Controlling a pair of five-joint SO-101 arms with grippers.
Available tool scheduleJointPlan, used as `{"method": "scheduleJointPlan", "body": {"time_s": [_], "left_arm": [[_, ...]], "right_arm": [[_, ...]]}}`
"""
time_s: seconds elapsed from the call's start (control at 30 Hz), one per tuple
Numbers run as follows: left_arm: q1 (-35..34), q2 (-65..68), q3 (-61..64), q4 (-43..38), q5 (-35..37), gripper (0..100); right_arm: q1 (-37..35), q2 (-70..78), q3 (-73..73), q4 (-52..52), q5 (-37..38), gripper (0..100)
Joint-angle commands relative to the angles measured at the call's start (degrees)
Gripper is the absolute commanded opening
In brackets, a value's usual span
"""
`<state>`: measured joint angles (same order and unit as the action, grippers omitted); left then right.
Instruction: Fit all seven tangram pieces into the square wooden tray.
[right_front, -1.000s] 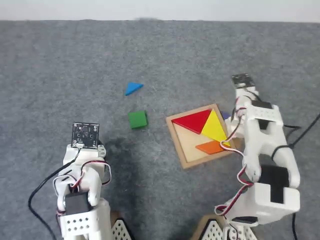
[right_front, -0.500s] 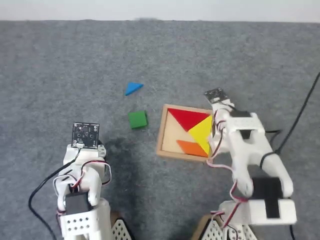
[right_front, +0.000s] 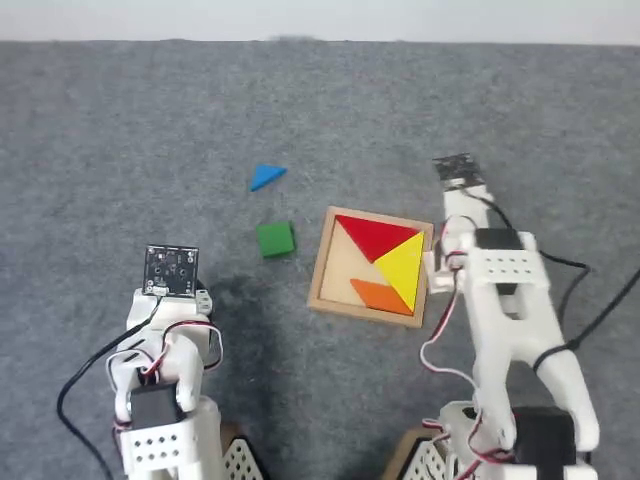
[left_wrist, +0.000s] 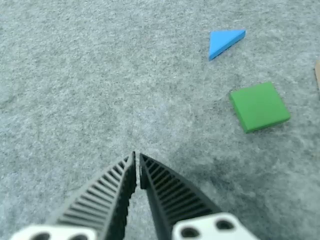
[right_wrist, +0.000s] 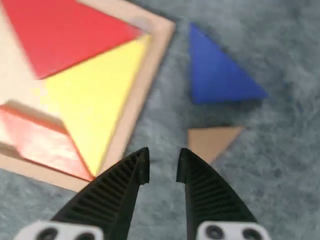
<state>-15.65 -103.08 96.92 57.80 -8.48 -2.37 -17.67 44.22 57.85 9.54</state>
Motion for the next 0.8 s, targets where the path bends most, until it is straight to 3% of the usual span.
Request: {"method": "scheduleJointPlan", "body": {"time_s": [0.0, 0.37, 0.77], "left_arm": [[0.35, -0.79, -0.48, 0.18, -0.18, 2], [0.35, -0.79, -0.48, 0.26, -0.18, 2], [0.35, -0.79, -0.48, 0.26, -0.18, 2]], "right_arm": [[3.56, 3.74, -3.60, 0.13, -1.23, 12.3], [8.13, 13.58, -5.54, -6.11, -10.37, 12.3], [9.45, 14.02, -8.97, -6.02, -10.55, 12.4]]}}
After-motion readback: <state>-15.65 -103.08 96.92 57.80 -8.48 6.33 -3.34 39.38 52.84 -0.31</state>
